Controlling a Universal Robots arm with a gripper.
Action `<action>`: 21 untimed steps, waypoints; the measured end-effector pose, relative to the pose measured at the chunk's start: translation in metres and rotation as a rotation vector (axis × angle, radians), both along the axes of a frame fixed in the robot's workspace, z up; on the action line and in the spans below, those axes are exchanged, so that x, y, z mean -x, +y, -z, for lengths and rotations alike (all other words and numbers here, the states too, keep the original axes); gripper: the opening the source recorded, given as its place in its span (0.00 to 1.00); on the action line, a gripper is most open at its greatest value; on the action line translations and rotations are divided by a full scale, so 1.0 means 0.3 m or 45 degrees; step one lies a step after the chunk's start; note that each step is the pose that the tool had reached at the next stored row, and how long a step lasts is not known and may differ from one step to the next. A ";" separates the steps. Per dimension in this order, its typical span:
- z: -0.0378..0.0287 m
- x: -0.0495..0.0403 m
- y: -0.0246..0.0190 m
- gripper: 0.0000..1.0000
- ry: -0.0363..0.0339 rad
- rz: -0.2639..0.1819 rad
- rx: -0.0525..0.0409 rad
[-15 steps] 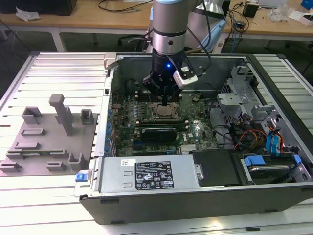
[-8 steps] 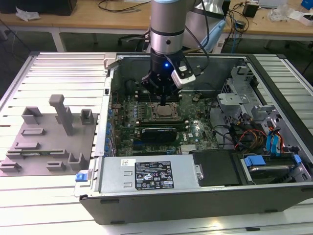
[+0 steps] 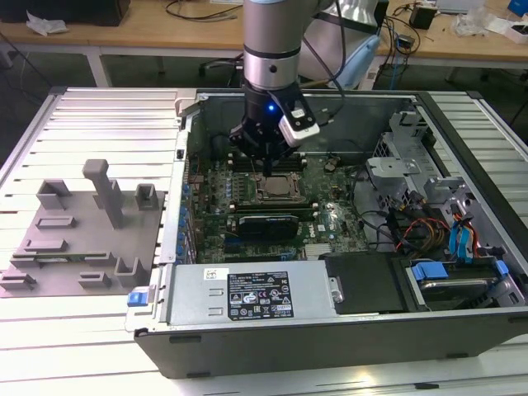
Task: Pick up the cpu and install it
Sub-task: 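Install the first cpu locking lever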
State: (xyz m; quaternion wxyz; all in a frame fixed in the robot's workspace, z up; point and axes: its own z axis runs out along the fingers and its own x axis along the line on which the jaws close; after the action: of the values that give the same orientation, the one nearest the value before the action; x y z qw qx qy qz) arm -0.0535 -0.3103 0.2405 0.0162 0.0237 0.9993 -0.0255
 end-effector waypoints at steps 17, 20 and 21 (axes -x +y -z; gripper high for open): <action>-0.038 0.129 0.009 0.11 -0.0014 0.000 -0.078; -0.045 0.129 0.009 0.11 -0.0015 0.001 -0.078; -0.045 0.129 0.009 0.11 -0.0015 0.001 -0.078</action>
State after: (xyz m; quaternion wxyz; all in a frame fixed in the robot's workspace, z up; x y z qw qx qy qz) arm -0.0922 -0.3075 0.2540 0.0160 0.0246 0.9996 0.0052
